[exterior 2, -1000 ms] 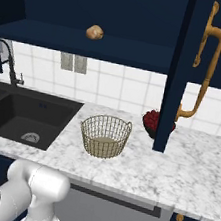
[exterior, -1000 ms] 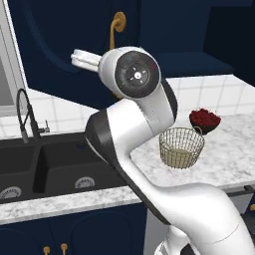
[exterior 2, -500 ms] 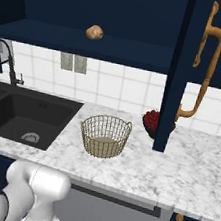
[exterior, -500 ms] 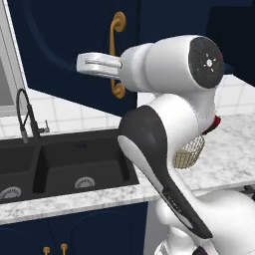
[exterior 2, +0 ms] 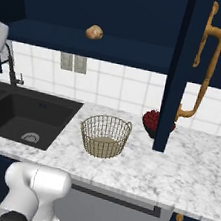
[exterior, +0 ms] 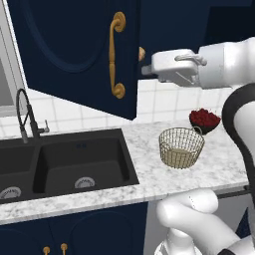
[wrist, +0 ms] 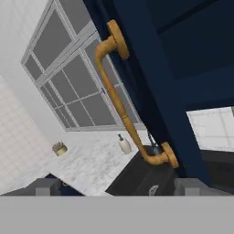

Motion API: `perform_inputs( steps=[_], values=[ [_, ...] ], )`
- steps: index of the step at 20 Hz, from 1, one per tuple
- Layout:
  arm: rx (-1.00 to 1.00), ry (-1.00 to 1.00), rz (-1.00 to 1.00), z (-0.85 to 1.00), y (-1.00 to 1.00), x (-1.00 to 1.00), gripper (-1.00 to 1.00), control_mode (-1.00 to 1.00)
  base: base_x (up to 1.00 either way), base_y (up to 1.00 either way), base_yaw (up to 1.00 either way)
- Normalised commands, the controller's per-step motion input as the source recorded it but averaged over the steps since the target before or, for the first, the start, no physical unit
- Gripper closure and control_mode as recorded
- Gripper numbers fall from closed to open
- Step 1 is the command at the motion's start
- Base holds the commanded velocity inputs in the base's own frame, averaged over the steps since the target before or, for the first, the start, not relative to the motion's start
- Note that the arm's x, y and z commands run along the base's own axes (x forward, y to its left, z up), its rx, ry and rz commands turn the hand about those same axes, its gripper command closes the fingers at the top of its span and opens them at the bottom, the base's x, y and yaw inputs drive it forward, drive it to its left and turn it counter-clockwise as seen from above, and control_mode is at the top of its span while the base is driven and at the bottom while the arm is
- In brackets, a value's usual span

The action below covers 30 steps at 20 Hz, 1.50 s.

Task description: Open the cabinet, pick up the bread from the cabinet and place it in the basket. Then move the basket to the dining counter.

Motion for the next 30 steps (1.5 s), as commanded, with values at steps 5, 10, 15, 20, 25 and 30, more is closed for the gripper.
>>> perform_inputs(
  steps=[5, 10, 15, 20, 25, 30],
  values=[
    [0.01, 0.02, 0.02, 0.03, -0.7, 0.07, -1.0, -1.0, 0.0, 0.0, 0.0],
    [0.0, 0.05, 0.0, 0.0, -0.59, 0.52, -1.0, -1.0, 0.0, 0.0, 0.0],
    [0.06, 0.2, 0.0, -0.13, 0.03, 0.6, -1.0, -1.0, 0.0, 0.0, 0.0],
    [0.13, 0.25, -0.01, -0.08, 0.43, 0.47, -1.0, -1.0, 0.0, 0.0, 0.0],
    [0.21, 0.16, 0.0, -0.2, 0.55, 0.24, -1.0, -1.0, 0.0, 0.0, 0.0],
    [0.22, 0.11, 0.0, -0.12, 0.02, 0.07, -1.0, -1.0, 0.0, 0.0, 0.0]
  ],
)
